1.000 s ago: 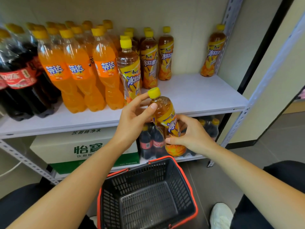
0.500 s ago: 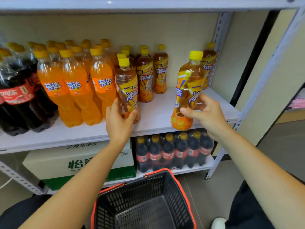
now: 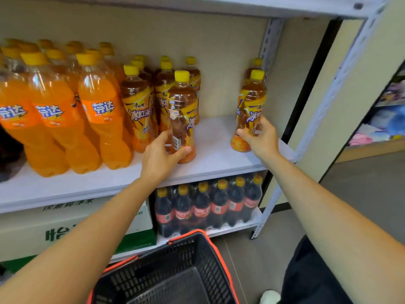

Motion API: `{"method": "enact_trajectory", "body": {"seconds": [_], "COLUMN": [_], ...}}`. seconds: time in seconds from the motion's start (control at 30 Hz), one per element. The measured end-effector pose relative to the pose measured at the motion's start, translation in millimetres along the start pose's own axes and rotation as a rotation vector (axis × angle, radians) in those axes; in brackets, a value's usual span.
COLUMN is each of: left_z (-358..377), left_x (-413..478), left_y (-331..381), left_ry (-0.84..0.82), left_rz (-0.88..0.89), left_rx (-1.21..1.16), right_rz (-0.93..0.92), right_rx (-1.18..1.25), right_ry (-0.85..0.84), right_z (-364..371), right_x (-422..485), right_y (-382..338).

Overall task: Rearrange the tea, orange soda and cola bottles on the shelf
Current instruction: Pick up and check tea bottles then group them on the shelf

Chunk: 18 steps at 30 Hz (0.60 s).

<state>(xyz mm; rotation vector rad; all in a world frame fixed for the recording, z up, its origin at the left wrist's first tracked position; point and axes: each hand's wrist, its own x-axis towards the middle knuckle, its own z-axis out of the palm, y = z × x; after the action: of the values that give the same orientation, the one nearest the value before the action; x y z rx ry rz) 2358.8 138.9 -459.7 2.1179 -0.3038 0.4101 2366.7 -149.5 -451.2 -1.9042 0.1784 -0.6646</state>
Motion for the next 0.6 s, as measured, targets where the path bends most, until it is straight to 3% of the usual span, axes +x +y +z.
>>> {"method": "enact_trajectory", "body": {"seconds": [0.3,0.4,0.6], "left_z": [13,14,14], "left_x": [23,25,26], "left_y": [-17,-21,-20], "left_ry": [-0.178,-0.226,-0.257], "left_rz": [0.048,0.024,0.002], "left_rx": [-0.157,-0.256,-0.343], "right_rz": [0.203,0.315,0.295], "right_rx": [-0.371,-0.322,-0.099], "right_ry": [0.221,0.2,0.108], "right_z": [10,15,8], "right_x": [97,111,96], "right_y": [20,25,27]}}
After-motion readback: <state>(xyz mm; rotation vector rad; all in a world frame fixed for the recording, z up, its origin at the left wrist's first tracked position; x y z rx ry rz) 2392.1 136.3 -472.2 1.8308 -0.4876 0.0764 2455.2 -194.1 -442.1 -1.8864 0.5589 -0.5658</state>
